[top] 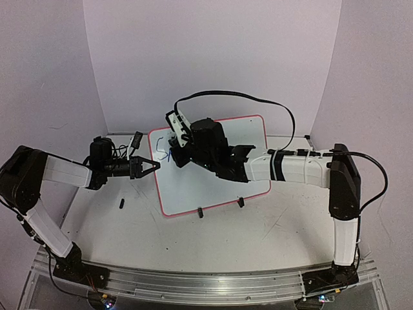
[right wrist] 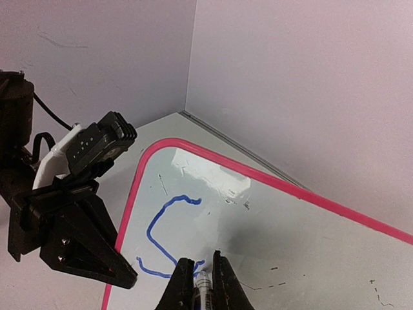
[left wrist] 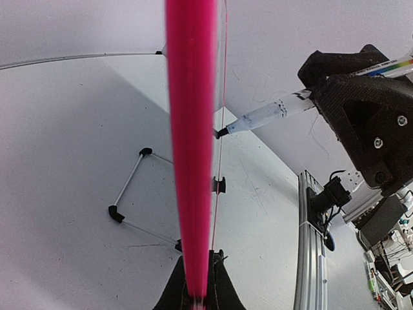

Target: Write a sentence on the whiteboard

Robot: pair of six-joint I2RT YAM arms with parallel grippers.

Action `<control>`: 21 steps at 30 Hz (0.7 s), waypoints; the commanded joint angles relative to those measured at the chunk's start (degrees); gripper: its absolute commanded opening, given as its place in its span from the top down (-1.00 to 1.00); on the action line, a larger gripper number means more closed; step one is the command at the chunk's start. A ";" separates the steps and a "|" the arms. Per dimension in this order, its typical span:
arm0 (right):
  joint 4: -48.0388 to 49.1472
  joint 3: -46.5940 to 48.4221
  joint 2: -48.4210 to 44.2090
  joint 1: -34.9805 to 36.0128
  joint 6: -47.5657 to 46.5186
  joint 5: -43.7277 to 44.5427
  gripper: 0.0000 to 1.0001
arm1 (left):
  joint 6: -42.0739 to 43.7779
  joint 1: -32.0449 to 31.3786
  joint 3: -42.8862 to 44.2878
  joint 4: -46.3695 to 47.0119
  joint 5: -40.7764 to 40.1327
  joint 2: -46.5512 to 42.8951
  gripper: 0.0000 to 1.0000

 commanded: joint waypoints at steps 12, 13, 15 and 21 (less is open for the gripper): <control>1.79 -4.77 -4.90 -1.25 1.19 3.06 1.00 | 1.90 0.34 1.47 -1.23 -3.85 0.41 1.00; 1.89 -5.24 -5.15 -1.27 1.38 2.84 1.00 | 1.89 0.32 1.53 -1.24 -3.87 0.55 1.00; 2.08 -5.88 -5.57 -1.30 1.69 2.49 1.00 | 1.89 0.34 1.58 -1.23 -3.86 0.62 1.00; 2.20 -6.65 -5.61 -1.20 2.52 1.23 1.00 | 1.81 0.32 1.56 -1.25 -3.76 0.52 1.00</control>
